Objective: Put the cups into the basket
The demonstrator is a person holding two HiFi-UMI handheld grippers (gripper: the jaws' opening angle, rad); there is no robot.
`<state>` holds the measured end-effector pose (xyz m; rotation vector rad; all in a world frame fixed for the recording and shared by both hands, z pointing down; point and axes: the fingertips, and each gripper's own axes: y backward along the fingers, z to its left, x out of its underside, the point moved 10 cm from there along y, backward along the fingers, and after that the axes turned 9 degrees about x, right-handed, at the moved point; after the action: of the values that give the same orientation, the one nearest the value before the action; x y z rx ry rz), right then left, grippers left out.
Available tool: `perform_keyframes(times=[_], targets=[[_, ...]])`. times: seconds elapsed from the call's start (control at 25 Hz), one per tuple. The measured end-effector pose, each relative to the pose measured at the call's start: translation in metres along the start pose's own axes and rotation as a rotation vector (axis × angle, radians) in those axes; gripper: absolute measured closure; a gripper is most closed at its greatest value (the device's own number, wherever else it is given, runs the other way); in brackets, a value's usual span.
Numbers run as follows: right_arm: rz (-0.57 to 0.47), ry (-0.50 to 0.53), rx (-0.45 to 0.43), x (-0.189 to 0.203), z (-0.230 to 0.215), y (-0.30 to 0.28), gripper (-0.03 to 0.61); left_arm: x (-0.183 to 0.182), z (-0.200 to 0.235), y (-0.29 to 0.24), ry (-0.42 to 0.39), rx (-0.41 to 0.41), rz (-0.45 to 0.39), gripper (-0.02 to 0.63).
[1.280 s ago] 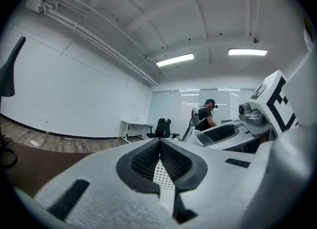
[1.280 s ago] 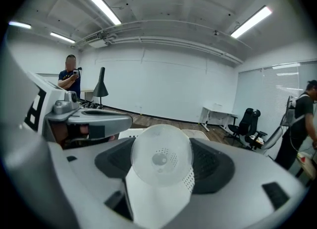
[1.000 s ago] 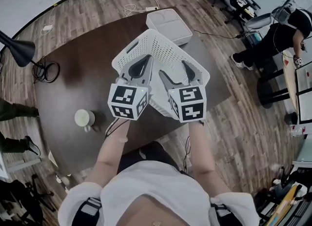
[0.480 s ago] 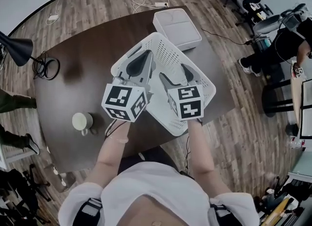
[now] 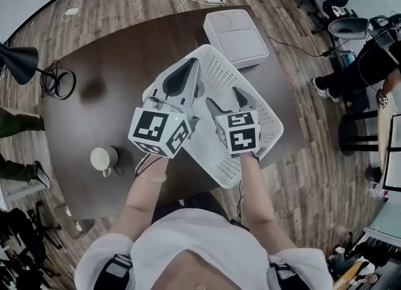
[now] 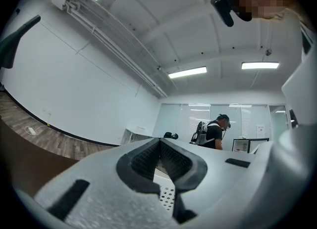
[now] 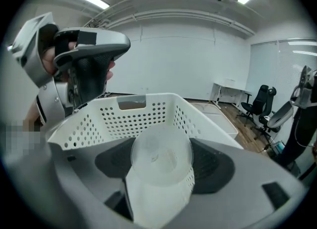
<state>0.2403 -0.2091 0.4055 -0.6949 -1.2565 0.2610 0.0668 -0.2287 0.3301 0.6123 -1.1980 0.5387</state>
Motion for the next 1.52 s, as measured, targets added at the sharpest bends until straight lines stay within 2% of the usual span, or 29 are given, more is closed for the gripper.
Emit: perform_keyframes(times=[0.28,0.72,0.92,1.12,1.52], targets=[[0.063,0.034,-0.009,0.009,-0.001,-0.019,0.238,0.002,0.006,-0.008,0.013,0.000,-0.035,0.603],[0.130,0.109,-0.034,0.017,0.016,-0.047,0.238,0.026,0.022,-0.013,-0.076,0.004,-0.038,0.603],[0.157,0.076,-0.042,0.025,0.009,-0.059,0.238,0.026,0.024,-0.014,-0.060,0.007,-0.043,0.603],[0.184,0.098,-0.059,0.034,0.009,-0.069,0.237,0.030,0.024,-0.013,-0.052,0.014,-0.033,0.603],[0.227,0.071,-0.096,0.056,0.017,-0.086,0.236,0.033,0.019,-0.012,-0.058,0.056,-0.028,0.603]])
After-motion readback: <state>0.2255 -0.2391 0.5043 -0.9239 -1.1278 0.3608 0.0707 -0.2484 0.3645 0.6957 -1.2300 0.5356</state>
